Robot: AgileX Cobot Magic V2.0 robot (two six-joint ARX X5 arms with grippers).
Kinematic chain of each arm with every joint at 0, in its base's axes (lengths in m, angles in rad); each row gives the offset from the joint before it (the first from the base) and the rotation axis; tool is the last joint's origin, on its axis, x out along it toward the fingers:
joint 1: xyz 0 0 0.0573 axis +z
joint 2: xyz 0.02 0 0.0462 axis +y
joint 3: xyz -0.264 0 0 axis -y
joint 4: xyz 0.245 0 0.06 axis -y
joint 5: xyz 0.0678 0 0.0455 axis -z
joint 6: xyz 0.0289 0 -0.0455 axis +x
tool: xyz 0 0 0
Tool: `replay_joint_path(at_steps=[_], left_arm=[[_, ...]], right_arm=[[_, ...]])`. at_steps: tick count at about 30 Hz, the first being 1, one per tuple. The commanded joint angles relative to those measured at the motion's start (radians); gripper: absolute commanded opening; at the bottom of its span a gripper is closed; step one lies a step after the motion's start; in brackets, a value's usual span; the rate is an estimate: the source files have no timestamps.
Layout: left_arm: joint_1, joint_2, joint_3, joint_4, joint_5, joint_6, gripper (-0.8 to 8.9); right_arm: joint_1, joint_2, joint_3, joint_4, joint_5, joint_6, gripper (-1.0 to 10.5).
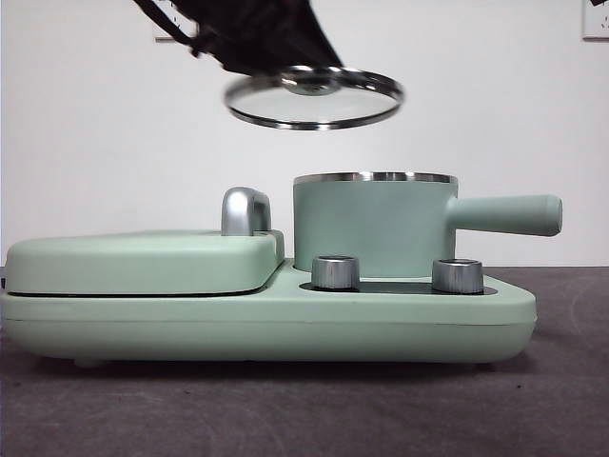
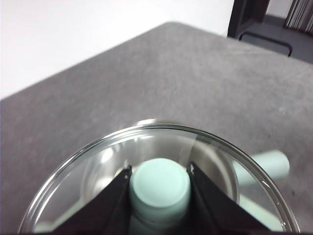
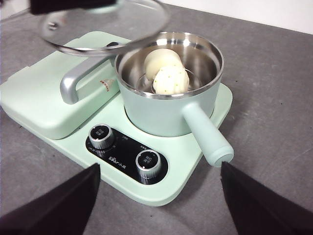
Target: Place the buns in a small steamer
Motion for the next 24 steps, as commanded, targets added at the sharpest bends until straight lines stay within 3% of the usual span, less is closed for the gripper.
replay_joint_path(at_steps=[1, 13, 24], left_arm=[[-0.019, 0.05, 0.036, 0.111, -0.003, -0.003, 0.16], [-0.024, 0.237, 0.144, 0.164, -0.006, 0.004, 0.16], [-0.052, 0.301, 0.157, 0.227, 0.002, 0.034, 0.15]], right_arm=[[0.006, 0.002, 0.01, 0.006, 0.003, 0.018, 3.9], [0.006, 0.003, 0.01, -0.02, 0.003, 0.013, 3.9], [0.006, 0.003, 0.01, -0.021, 0.003, 0.009, 3.9]])
